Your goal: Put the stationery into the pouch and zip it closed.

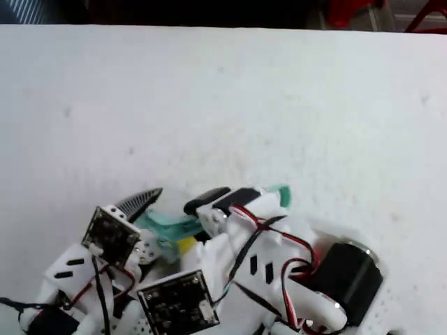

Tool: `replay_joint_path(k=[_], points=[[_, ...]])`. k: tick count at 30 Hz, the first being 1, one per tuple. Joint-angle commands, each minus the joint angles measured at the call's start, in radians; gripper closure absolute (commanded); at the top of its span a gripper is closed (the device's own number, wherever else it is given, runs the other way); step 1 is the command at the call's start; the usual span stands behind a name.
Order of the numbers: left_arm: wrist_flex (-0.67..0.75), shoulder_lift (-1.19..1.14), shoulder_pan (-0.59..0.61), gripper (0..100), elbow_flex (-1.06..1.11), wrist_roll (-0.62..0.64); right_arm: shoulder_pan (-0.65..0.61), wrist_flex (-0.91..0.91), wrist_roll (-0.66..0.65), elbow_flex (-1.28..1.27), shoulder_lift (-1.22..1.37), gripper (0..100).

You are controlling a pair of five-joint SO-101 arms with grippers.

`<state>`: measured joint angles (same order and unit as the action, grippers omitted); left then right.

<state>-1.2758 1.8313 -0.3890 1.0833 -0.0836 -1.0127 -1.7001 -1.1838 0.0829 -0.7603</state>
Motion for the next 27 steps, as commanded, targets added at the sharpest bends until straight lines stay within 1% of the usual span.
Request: replay_joint_path(k=[1,5,9,11,14,16,19,20,22,24,27], points=[[-0.018,-0.007,-0.042,67,-0.109,-0.011,-0.002,-0.019,-0.012,0.052,-0.002,98.1],[-0.069,-0.007,-0.137,67,-0.138,-0.012,-0.002,-0.018,-0.012,0.054,0.016,98.1],[-0.078,-0.007,-0.191,67,-0.138,-0.014,-0.005,-0.010,-0.012,0.054,0.016,98.1],[-0.080,-0.007,-0.217,68,-0.133,-0.014,-0.028,-0.005,-0.009,0.054,0.016,98.1],[-0.098,-0.007,-0.257,75,-0.135,-0.086,-0.044,0.010,-0.005,0.055,0.018,98.1],[-0.098,-0.007,-0.265,83,-0.135,-0.127,-0.044,0.016,-0.005,0.055,0.016,98.1],[-0.092,-0.007,-0.265,96,-0.137,-0.144,-0.044,0.018,-0.003,0.051,0.018,98.1],[-0.092,-0.007,-0.265,98,-0.138,-0.146,-0.044,0.019,-0.002,0.049,0.018,98.1],[-0.092,-0.007,-0.263,97,-0.135,-0.144,-0.041,0.021,0.006,0.049,0.018,98.1],[-0.092,-0.007,-0.263,97,-0.133,-0.140,-0.039,0.025,0.031,0.049,0.018,98.1],[-0.091,-0.007,-0.260,98,-0.132,-0.140,0.007,0.025,0.057,0.040,0.019,98.1]])
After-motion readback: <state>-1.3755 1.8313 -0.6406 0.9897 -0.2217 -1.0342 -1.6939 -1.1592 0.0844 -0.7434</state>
